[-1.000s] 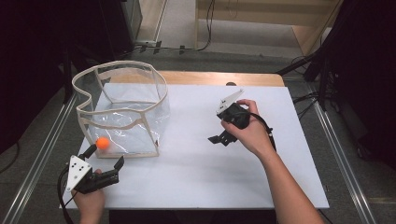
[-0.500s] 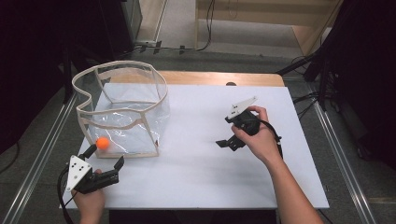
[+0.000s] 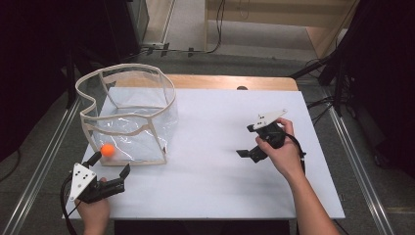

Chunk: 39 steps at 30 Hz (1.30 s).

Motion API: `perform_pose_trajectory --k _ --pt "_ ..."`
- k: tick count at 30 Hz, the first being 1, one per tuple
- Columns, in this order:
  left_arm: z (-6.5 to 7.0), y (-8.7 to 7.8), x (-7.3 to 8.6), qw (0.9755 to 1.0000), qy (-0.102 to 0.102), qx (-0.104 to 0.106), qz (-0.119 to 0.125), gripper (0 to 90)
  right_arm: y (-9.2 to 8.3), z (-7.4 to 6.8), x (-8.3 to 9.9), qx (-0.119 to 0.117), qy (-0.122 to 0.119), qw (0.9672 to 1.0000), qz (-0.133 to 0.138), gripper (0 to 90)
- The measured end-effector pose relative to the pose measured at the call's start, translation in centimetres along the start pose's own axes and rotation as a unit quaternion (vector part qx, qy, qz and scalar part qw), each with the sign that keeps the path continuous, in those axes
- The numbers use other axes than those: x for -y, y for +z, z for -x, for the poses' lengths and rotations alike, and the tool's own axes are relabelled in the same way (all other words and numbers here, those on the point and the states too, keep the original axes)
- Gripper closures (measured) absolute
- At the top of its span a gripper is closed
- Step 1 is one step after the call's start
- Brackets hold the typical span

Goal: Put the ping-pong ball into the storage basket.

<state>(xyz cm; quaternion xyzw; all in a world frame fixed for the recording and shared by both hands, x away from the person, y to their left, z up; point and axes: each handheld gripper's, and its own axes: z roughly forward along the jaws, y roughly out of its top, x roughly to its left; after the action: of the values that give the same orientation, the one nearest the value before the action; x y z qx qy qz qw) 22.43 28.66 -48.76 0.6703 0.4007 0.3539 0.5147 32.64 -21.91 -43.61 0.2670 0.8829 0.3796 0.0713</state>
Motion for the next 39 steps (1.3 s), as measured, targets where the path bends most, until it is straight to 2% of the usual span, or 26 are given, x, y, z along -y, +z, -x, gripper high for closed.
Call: perform_pose_trajectory --k 17,27,32,39 --pt "0.0 0.0 0.0 1.0 0.001 -0.001 0.0 0.1 -1.2 0.4 4.4 0.01 0.036 0.9986 0.038 0.0" --pt "0.0 0.0 0.0 1.0 0.002 -0.001 0.0 0.1 -2.3 0.6 7.4 0.016 0.06 0.995 0.079 0.0" --pt "0.0 0.0 0.0 1.0 0.002 0.0 -0.001 0.1 -3.0 0.6 8.8 0.022 0.072 0.9922 0.1 0.0" --pt "0.0 0.0 0.0 1.0 0.003 -0.001 -0.001 0.1 -3.8 0.5 10.8 0.035 0.088 0.9888 0.115 0.0"
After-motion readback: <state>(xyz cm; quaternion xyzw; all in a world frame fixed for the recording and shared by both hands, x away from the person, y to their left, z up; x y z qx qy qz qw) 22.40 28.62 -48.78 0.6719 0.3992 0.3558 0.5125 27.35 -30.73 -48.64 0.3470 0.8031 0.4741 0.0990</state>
